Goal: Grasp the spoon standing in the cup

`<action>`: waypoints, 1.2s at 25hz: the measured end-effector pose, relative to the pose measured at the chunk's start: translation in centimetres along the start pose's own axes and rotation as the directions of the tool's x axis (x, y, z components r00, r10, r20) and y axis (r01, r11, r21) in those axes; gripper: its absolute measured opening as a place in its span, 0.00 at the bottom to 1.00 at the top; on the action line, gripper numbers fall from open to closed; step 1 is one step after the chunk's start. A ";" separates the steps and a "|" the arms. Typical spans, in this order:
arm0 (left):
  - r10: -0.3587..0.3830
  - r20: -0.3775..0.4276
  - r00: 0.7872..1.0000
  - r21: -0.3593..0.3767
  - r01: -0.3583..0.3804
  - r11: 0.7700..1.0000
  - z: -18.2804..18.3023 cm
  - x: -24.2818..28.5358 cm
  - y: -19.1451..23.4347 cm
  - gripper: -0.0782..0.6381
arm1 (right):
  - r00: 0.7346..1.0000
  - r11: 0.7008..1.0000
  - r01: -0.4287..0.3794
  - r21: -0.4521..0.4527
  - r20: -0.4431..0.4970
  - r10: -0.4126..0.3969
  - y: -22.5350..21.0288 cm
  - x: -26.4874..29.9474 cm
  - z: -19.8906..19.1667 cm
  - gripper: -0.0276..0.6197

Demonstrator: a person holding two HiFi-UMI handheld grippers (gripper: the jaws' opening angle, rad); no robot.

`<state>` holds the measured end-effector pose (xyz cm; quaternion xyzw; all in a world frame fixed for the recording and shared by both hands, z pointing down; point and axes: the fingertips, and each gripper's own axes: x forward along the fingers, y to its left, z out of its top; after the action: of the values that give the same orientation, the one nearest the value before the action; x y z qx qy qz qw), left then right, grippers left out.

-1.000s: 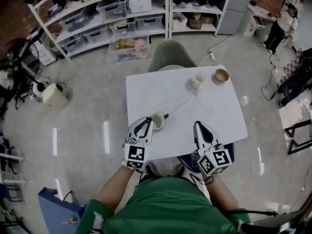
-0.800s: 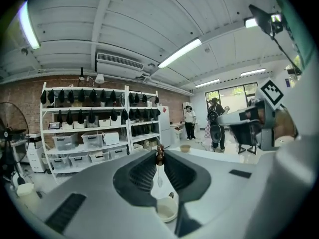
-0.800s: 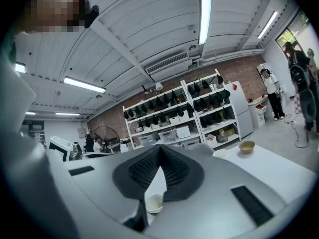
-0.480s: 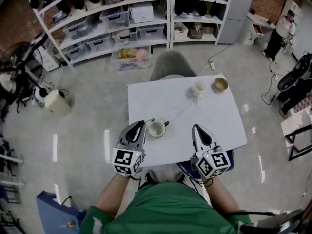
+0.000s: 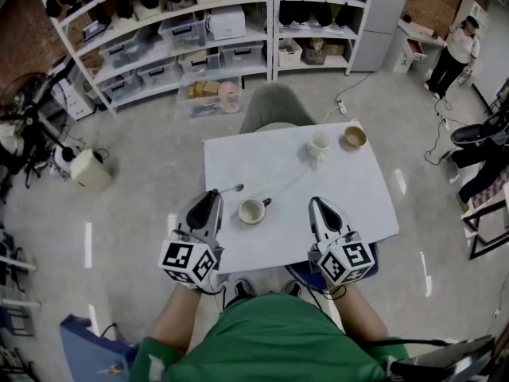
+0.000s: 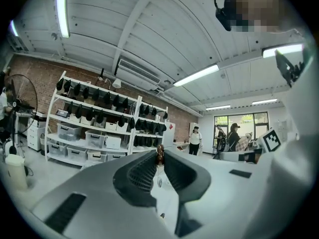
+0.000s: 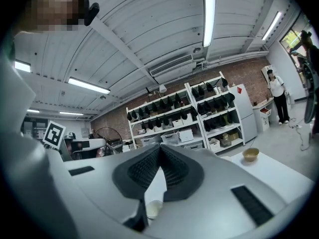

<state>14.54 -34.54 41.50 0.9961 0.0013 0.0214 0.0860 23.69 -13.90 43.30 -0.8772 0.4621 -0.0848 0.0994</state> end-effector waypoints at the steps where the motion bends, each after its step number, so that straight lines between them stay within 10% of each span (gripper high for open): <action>1: -0.004 0.006 1.000 -0.014 0.004 1.000 0.2 -0.1 0.0 0.19 | 1.000 1.000 0.001 0.000 0.000 -0.001 -0.2 -0.1 0.0 0.08; 11: -0.043 0.032 0.999 -0.150 0.047 0.987 1.5 0.7 0.3 0.19 | 1.000 1.000 -0.003 -0.007 -0.011 0.003 -1.3 0.5 0.3 0.08; 30: -0.030 0.053 0.998 -0.188 0.039 0.981 2.0 0.7 1.6 0.19 | 1.000 1.000 -0.003 -0.023 0.008 0.004 -1.6 1.0 1.1 0.08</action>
<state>15.29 -36.47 39.78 0.9835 0.0145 -0.0048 0.1805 25.80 -13.73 42.68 -0.8778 0.4641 -0.0756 0.0913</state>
